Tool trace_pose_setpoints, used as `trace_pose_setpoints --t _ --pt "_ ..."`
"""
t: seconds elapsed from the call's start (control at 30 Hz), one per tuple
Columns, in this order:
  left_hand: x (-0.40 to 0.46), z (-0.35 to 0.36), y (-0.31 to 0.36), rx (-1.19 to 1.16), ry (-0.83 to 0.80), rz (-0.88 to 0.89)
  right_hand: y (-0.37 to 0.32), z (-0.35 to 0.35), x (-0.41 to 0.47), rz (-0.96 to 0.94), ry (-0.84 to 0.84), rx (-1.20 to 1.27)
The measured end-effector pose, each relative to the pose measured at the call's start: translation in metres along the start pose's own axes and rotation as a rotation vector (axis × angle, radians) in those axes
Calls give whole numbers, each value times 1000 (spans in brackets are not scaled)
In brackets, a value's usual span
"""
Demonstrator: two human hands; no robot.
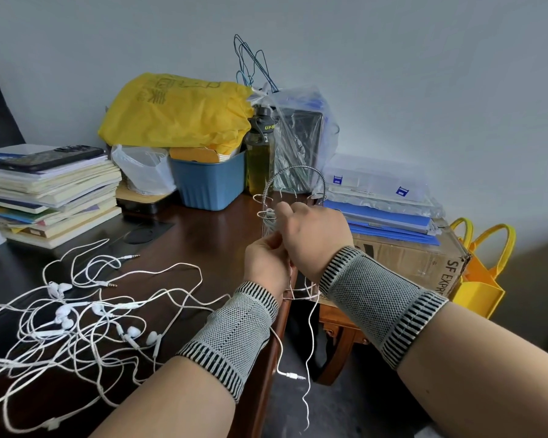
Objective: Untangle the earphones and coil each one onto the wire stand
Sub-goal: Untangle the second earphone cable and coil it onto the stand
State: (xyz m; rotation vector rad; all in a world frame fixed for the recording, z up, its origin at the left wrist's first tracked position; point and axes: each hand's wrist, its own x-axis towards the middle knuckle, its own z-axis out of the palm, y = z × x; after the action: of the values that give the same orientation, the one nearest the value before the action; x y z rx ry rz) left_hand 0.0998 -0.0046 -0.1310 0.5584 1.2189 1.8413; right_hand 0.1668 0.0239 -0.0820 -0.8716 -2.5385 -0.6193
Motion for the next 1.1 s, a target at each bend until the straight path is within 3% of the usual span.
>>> trace_pose_setpoints --t 0.4,0.53,0.67,0.87,1.1 --pt "-3 -5 0 -6 -101 -12 -7 28 -13 29 380 41" --pt "1 -8 -6 64 -25 -1 -15 43 -31 56 410 315" --pt "5 -10 -9 80 -30 28 -11 48 -46 250 465 746" --pt "3 -10 -10 184 -15 126 8 56 -49 669 352 1075" --pt "3 -10 -9 206 -10 137 6 58 -52 498 288 901"
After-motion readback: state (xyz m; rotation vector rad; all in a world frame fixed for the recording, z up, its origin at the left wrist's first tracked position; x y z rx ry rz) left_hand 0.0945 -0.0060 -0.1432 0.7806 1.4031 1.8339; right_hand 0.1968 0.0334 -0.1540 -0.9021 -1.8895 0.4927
